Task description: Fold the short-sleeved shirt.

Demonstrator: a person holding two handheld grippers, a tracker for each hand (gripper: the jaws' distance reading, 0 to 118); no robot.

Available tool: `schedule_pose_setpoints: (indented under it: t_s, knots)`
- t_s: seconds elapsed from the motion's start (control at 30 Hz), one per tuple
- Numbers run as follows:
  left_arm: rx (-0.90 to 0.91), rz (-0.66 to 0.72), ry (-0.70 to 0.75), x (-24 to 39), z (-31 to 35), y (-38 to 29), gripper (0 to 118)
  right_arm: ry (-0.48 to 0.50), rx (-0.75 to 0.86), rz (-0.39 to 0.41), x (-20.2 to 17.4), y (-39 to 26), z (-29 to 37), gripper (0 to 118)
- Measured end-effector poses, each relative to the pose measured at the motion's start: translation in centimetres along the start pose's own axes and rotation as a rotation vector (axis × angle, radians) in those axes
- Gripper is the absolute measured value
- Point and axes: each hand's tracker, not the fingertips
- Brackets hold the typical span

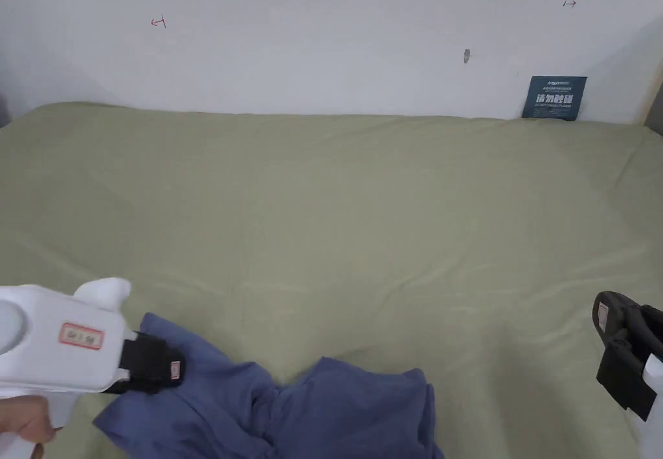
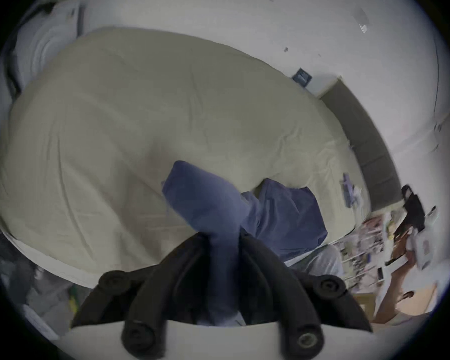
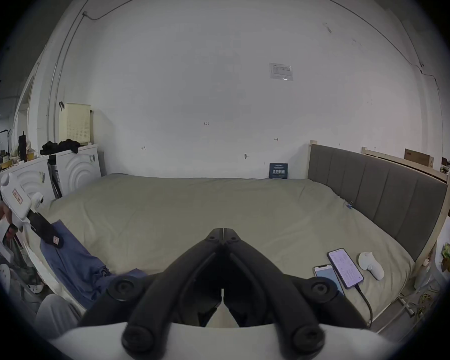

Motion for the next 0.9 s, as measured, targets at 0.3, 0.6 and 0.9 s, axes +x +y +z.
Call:
schedule_pose_setpoints:
  t_s: [0.3, 0.6, 0.9]
  knots:
    - [-0.082, -0.106, 0.038, 11.4, -4.0, 1.5, 12, -0.02, 0.01, 0.016, 1.0, -0.3, 0.6, 1]
    - [-0.098, -0.235, -0.167, 21.1, -12.7, -0.4, 116, -0.053, -0.005, -0.023, 2.4, -0.6, 1.1, 1]
    - [-0.013, -0.057, -0.263, 14.4, -8.6, 0.7, 105, -0.067, -0.029, -0.031, 2.8, -1.0, 0.7, 1]
